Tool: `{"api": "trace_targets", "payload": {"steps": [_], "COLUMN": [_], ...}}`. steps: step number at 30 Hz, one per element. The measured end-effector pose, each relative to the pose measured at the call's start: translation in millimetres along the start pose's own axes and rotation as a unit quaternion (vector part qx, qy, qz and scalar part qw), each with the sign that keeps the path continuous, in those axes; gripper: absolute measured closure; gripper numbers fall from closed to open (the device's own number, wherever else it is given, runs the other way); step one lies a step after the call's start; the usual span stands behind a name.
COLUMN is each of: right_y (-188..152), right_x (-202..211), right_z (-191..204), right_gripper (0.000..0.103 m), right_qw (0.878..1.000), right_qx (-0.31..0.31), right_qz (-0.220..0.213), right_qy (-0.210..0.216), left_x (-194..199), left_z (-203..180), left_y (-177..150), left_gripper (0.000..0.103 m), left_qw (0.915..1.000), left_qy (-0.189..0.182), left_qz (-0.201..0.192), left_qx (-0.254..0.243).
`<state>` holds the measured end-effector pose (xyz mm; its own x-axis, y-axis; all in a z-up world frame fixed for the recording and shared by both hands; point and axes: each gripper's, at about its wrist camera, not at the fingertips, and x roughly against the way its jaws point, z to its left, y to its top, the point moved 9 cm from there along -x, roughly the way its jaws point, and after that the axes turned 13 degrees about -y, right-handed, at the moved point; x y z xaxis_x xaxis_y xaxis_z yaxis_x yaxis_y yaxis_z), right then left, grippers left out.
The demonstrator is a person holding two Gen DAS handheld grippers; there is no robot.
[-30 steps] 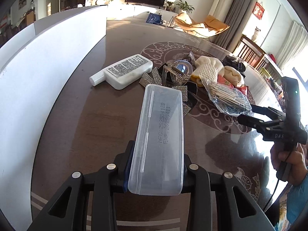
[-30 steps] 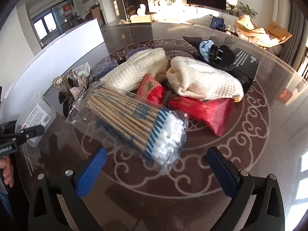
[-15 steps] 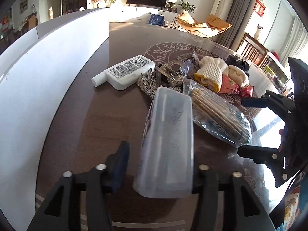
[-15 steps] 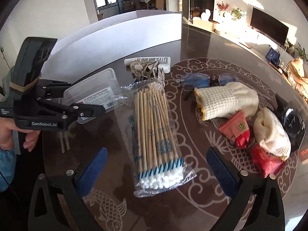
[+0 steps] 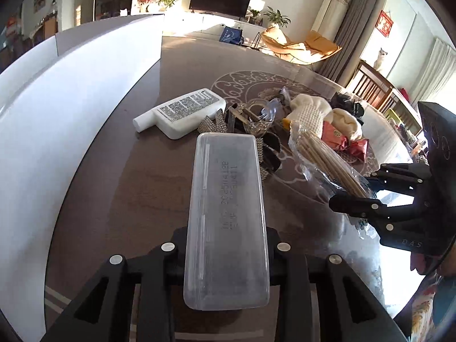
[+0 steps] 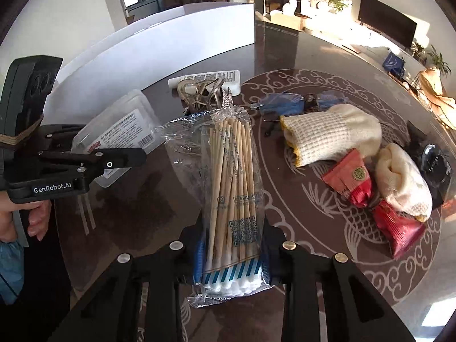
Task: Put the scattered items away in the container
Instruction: 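Carry both items into the white-walled container and open both tools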
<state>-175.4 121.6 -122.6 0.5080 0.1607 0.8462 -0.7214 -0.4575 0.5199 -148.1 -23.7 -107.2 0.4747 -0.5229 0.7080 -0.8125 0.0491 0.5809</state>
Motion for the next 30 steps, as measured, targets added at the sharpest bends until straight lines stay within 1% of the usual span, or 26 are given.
{"api": "trace_targets", "payload": {"steps": [2,3,6,8,10,11,13,14,16,19,21,22,24,26,28,29,30], "right_y": [-3,-7,-28,-37,-26,-14,24,46,91,152,185,197,216,224,226,225,223], "right_x": [18,22,19,29,44,52,67,75,87,94,88,81,61,36,13,1,-12], "right_z": [-11,-16,-19,-16,-12,-8,10,22,55,119,165,189,230,265,289,298,304], "right_gripper": [0.072,0.072,0.072,0.072,0.072,0.072,0.072,0.072,0.072,0.072,0.072,0.072,0.072,0.072,0.072,0.068,0.053], "right_qw": [0.999,0.998,0.997,0.996,0.994,0.993,0.993,0.992,0.990,0.986,0.983,0.983,0.984,0.986,0.989,0.991,0.992], "right_qx": [-0.040,-0.056,-0.076,-0.089,-0.108,-0.112,-0.108,-0.102,-0.087,-0.062,-0.044,-0.034,-0.011,0.015,0.035,0.045,0.056], "right_qz": [-0.009,-0.008,0.022,0.022,0.008,-0.003,-0.030,-0.045,-0.071,-0.097,-0.105,-0.106,-0.100,-0.092,-0.078,-0.068,-0.056], "right_qy": [0.008,0.005,-0.001,0.008,0.027,0.033,0.047,0.058,0.081,0.123,0.142,0.147,0.148,0.136,0.123,0.110,0.094], "left_x": [14,19,22,37,65,82,117,134,165,198,210,213,212,207,202,199,196], "left_z": [-14,-19,-31,-37,-36,-30,-9,6,46,115,161,180,210,230,244,251,256], "left_y": [-2,-6,-22,-19,-7,2,22,31,46,55,55,54,50,44,39,36,33], "left_gripper": [0.071,0.071,0.071,0.071,0.071,0.071,0.071,0.071,0.071,0.071,0.071,0.071,0.071,0.071,0.071,0.071,0.069], "left_qw": [0.9998,0.9996,0.9991,0.9984,0.9975,0.9968,0.9947,0.9935,0.9907,0.9843,0.9793,0.9773,0.9746,0.9731,0.9713,0.9697,0.9680], "left_qy": [-0.014,-0.018,-0.038,-0.048,-0.046,-0.041,-0.023,-0.008,0.033,0.083,0.118,0.131,0.142,0.150,0.160,0.169,0.177], "left_qz": [-0.015,-0.021,-0.013,-0.025,-0.053,-0.068,-0.099,-0.111,-0.128,-0.137,-0.130,-0.124,-0.111,-0.099,-0.085,-0.075,-0.067], "left_qx": [-0.003,-0.001,0.015,0.014,0.010,0.010,0.017,0.020,0.033,0.074,0.100,0.111,0.133,0.144,0.153,0.160,0.165]}}
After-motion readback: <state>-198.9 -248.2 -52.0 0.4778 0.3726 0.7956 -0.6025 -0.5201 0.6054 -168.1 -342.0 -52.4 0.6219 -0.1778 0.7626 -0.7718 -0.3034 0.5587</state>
